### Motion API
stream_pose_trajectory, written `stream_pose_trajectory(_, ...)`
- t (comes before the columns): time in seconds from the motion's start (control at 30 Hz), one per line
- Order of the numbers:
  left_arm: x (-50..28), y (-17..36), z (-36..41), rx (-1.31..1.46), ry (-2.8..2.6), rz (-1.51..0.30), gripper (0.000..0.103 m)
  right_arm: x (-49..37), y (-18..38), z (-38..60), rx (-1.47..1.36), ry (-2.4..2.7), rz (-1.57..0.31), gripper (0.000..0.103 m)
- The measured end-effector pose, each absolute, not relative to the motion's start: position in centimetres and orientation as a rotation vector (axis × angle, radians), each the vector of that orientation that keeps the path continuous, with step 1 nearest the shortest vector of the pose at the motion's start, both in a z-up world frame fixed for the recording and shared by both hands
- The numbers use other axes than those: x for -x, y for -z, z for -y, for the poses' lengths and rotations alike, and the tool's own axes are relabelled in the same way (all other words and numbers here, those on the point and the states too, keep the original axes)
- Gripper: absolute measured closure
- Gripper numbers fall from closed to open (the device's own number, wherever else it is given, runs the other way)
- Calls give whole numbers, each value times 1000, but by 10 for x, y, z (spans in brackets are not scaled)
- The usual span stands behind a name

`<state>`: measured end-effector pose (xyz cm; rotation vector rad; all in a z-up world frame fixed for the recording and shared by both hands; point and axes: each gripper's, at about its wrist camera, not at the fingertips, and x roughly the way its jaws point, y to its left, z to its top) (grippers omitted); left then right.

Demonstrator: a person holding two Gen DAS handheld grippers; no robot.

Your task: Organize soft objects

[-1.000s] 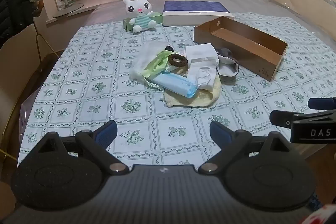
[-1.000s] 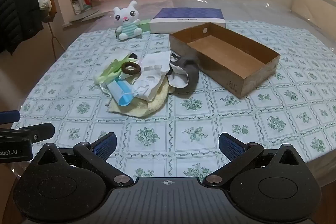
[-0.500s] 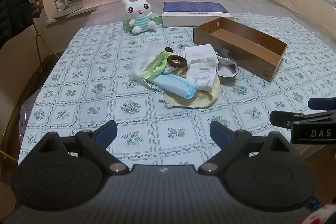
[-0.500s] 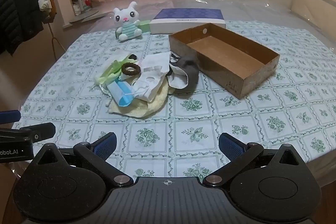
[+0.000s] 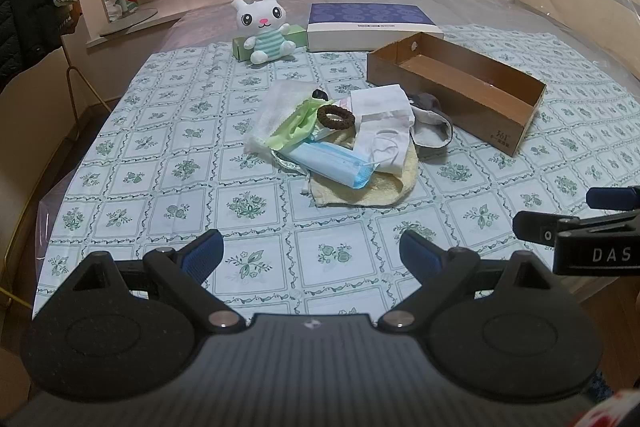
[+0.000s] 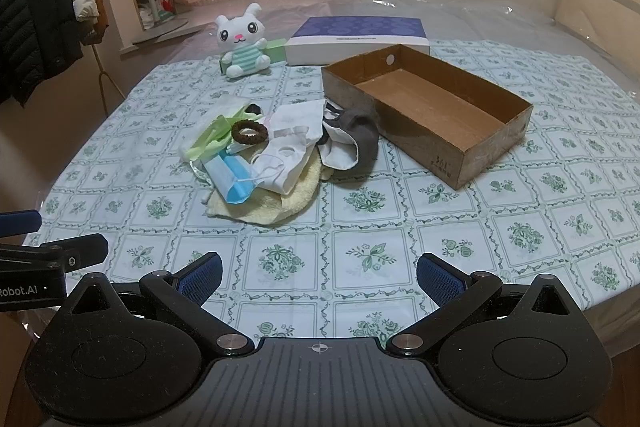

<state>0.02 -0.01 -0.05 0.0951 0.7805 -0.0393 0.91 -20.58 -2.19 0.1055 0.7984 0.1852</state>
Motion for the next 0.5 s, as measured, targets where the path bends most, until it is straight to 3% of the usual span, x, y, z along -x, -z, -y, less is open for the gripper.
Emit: stream_pose_trajectory(0.5, -1, 0, 3, -95, 40, -779, 9, -10, 22, 206, -107, -186, -798, 0)
